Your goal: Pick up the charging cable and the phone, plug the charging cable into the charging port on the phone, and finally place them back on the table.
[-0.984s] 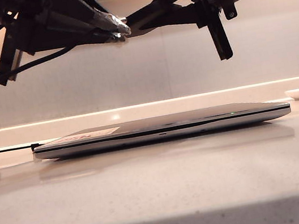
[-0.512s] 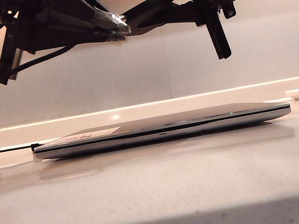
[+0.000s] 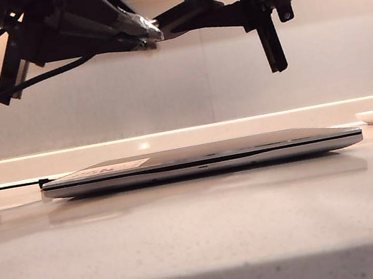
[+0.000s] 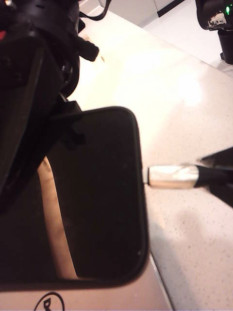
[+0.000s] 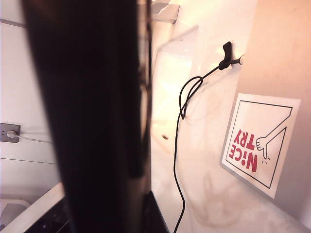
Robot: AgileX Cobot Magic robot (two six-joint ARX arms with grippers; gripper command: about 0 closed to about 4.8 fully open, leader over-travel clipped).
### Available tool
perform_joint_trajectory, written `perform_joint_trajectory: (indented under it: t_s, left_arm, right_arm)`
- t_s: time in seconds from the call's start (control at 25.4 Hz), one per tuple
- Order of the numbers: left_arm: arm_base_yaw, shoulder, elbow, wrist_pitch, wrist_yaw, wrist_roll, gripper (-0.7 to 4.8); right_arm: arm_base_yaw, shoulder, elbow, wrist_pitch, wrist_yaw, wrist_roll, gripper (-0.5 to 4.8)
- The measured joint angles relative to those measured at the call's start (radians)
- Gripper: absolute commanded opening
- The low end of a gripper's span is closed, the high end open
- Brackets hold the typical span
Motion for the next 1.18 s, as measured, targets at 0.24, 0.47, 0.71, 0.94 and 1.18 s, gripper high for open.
perform_joint_trajectory:
  t_s: [0.24, 0.47, 0.71, 0.94, 1.18]
  left_arm:
    - [0.0, 0.0, 0.0, -0.002, 0.0, 0.0, -0.06]
    - [0.0, 0.0, 0.0, -0.002, 0.001, 0.0, -0.04]
    - [0.0, 0.0, 0.0, 0.018, -0.001, 0.002, 1.21]
    - [0.0, -0.002, 0.001, 0.028, -0.006, 0.004, 1.21]
    - [0.001, -0.036, 0.001, 0.022, -0.008, 0.043, 0.79]
  right_arm:
    - [0.011, 0.0, 0.0, -0.025, 0.01, 0.0, -0.06]
    - [0.011, 0.0, 0.001, -0.025, 0.009, 0.0, -0.06]
    - [0.012, 0.0, 0.0, -0.035, 0.014, -0.003, -0.06]
    - [0.011, 0.0, 0.0, -0.044, 0.036, -0.03, -0.06]
    - [-0.031, -0.001, 0.002, -0.133, 0.053, -0.08, -0.06]
